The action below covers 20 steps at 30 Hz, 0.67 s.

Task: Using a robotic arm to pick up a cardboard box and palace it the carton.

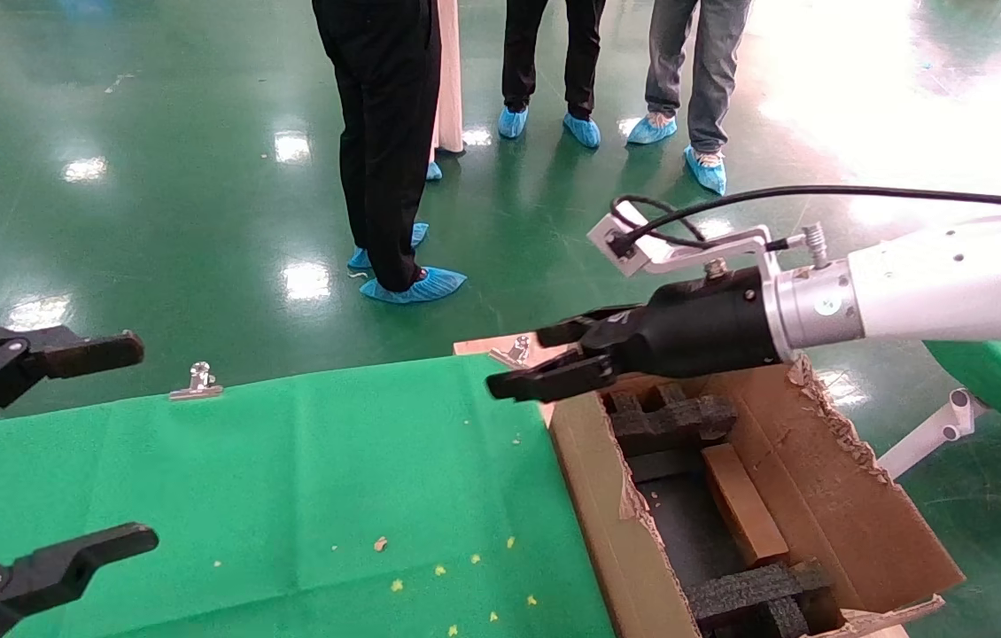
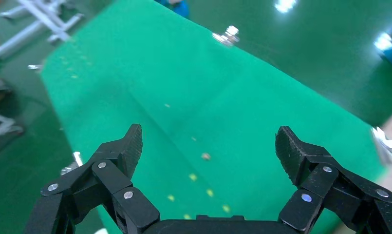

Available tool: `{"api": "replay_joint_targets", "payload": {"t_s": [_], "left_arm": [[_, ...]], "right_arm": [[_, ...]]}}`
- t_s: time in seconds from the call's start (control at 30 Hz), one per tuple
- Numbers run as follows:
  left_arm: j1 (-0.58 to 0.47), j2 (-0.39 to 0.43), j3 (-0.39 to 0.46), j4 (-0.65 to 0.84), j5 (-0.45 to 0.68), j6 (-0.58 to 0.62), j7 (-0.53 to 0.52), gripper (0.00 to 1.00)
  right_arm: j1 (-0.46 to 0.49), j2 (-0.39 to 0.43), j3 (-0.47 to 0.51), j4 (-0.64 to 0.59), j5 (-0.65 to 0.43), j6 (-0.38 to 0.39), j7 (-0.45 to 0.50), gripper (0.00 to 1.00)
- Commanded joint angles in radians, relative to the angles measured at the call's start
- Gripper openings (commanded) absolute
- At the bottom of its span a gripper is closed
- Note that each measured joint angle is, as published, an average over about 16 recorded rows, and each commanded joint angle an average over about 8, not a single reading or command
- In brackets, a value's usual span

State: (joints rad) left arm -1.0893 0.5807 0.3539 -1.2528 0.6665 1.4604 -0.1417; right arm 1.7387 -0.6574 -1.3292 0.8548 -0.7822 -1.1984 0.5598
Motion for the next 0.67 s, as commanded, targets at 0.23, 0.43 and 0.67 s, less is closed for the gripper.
{"api": "replay_joint_targets", "payload": {"t_s": [0.23, 0.43, 0.67], "left_arm": [[0.0, 0.0, 0.0, 0.0, 0.0, 0.0, 0.0, 1.0], [0.0, 0.0, 0.0, 0.0, 0.0, 0.0, 0.0, 1.0], [0.0, 0.0, 0.0, 0.0, 0.0, 0.0, 0.0, 1.0]], "right_arm": [[-0.115, 0.008, 0.182, 0.075, 0.009, -0.052, -0.065, 1.0], [-0.199, 0.014, 0.315, 0.129, 0.015, -0.089, -0.112, 1.0], [-0.277, 0.019, 0.438, 0.179, 0.022, -0.124, -0.155, 1.0]]}}
